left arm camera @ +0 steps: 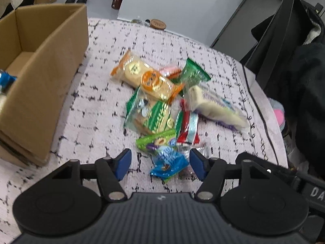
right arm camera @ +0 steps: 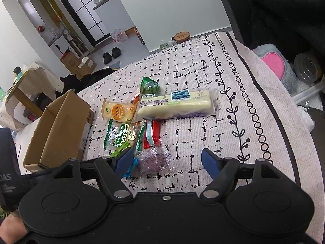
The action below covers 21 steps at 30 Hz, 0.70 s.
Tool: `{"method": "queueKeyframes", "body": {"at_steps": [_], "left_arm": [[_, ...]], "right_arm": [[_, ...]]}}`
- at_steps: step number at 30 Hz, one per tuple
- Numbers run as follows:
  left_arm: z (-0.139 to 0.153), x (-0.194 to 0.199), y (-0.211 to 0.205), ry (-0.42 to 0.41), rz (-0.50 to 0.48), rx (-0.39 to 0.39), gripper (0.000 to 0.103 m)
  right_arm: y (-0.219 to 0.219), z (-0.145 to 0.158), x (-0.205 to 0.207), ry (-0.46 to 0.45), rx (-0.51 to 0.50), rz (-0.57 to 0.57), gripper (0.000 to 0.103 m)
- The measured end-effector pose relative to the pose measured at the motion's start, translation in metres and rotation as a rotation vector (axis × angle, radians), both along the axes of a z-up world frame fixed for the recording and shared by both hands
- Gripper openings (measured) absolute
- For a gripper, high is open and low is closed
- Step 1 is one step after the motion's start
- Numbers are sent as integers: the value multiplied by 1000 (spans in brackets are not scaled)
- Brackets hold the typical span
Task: Organize snacks
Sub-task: 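Move both tools back to the snack pile, then grasp the blue wrapped snack with the left gripper while the right grasps a purple packet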
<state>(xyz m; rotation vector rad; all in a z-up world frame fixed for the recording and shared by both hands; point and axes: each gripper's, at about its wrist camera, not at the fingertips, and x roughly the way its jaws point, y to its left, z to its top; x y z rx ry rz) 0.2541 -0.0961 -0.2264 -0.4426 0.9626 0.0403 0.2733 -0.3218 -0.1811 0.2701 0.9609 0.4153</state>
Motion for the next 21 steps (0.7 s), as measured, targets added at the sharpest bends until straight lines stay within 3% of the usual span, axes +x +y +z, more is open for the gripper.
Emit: {"method": "queueKeyframes", "body": {"at_steps": [2,4,5,6,9,21], "left_arm": [[-5,-1,-1,6,1,-1,59],[-8,-2,-1,2,7,11,50],[-8,-3,1,-9,3,0,35],[-8,-2,2,-12,-5,-14,28],[-3,-5,3,-31,-3,5,23],[5,-16,31,-31,48,-1,23]], "right_arm": [[3,-2,0,3,-2,4,74],[6,-3,0,7,-2,9,74],[8,-3,0,7,-3,12,74],[10,-4,0,4,-6,12,74],[16,-7,2,8,-6,22,74],[49,-24,4,18,-57,84,71]]}}
